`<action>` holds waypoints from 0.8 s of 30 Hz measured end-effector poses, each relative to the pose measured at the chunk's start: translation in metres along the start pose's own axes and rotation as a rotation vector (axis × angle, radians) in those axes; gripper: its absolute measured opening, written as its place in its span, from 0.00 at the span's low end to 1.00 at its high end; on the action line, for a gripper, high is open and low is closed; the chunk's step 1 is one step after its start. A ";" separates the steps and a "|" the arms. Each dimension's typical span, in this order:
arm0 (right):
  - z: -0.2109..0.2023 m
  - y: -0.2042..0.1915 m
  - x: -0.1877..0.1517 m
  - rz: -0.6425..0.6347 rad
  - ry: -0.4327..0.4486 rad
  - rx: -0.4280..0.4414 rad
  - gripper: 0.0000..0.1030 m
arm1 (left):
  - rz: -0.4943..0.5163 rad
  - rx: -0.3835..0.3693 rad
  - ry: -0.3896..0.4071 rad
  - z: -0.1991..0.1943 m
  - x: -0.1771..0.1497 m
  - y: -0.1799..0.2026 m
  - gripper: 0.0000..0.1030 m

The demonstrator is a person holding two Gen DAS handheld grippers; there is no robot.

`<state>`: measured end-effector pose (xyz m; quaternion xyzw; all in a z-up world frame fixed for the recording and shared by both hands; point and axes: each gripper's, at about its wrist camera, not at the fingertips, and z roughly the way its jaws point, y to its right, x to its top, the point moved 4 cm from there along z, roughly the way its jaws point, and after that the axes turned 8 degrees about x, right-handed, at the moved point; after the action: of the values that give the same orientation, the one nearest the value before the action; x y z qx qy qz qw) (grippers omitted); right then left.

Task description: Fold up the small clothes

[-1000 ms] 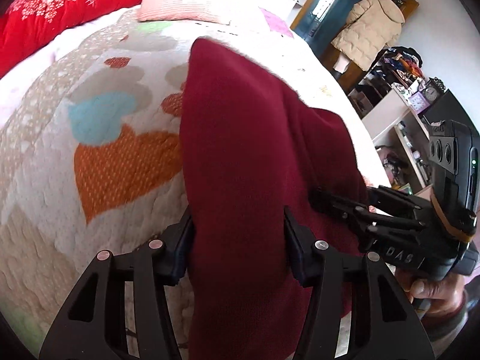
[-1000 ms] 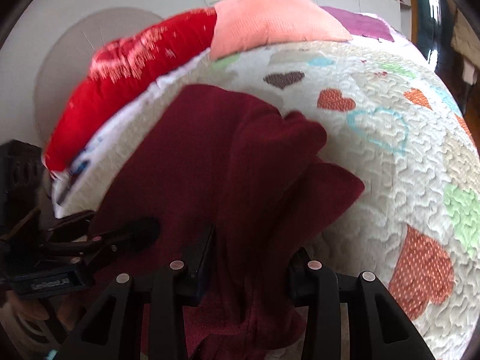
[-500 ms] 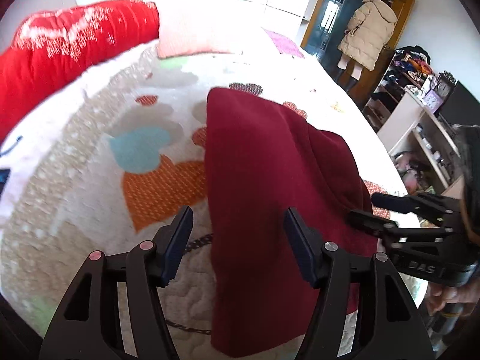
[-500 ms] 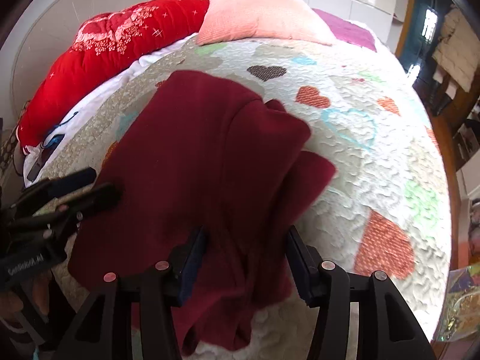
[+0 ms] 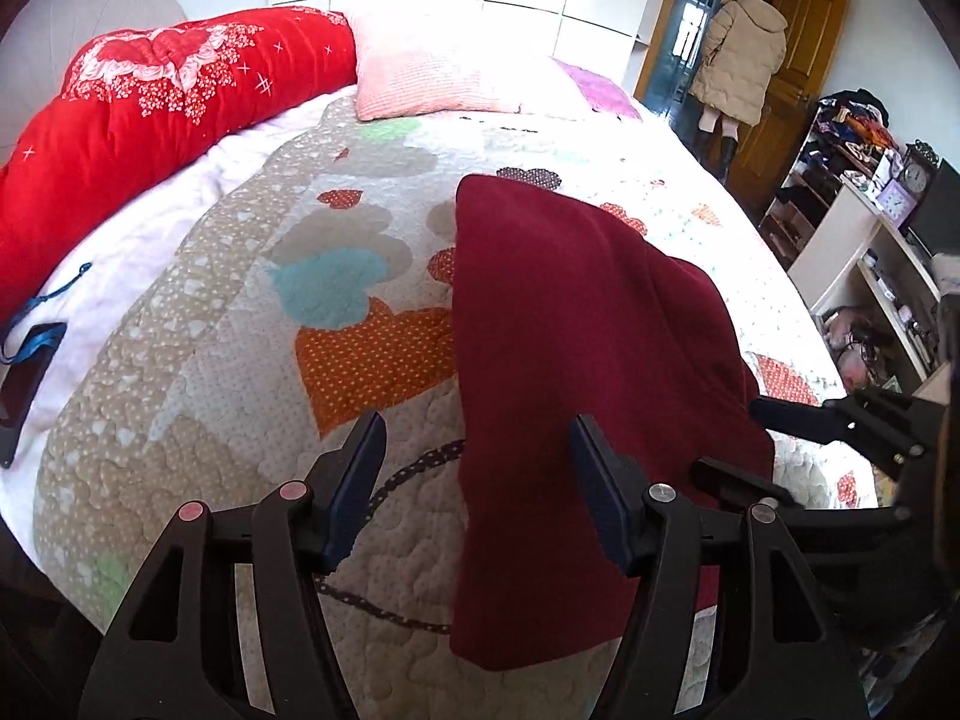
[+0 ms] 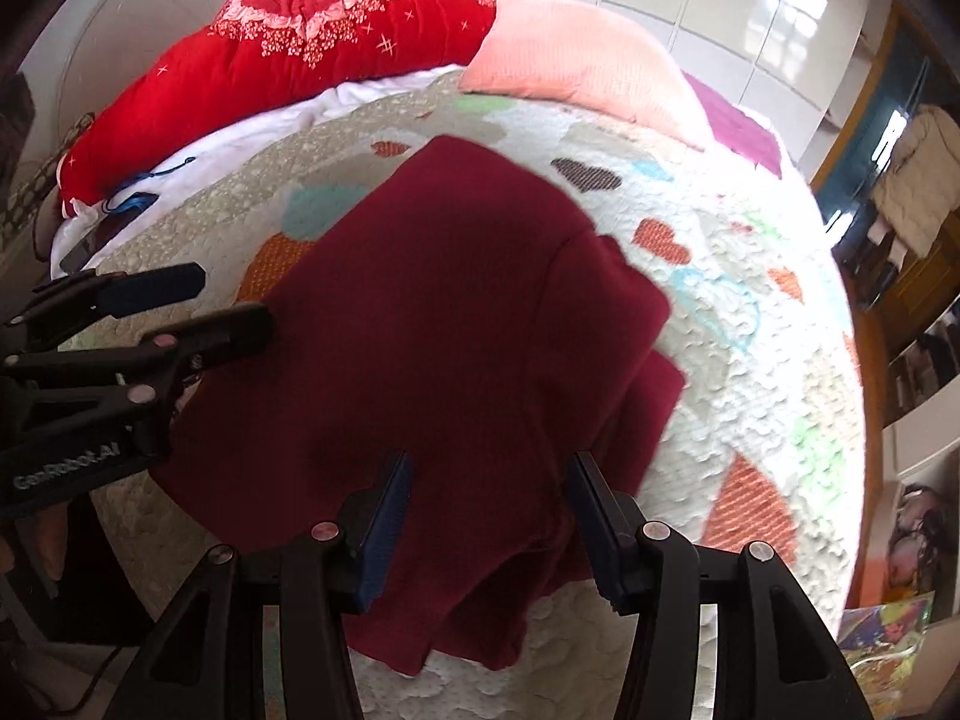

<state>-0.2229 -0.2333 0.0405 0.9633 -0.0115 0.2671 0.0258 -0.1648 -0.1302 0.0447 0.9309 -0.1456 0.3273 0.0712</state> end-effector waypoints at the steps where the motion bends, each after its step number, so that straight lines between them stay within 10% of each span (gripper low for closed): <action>1: 0.003 0.001 -0.001 0.002 -0.003 -0.003 0.50 | 0.001 0.001 -0.001 0.000 -0.001 0.000 0.61; 24: -0.016 0.007 -0.009 0.126 0.036 -0.004 0.51 | -0.007 0.061 0.046 -0.012 -0.005 0.002 0.61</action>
<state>-0.2395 -0.2393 0.0498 0.9556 -0.0720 0.2854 0.0109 -0.1763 -0.1285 0.0509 0.9254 -0.1308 0.3525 0.0475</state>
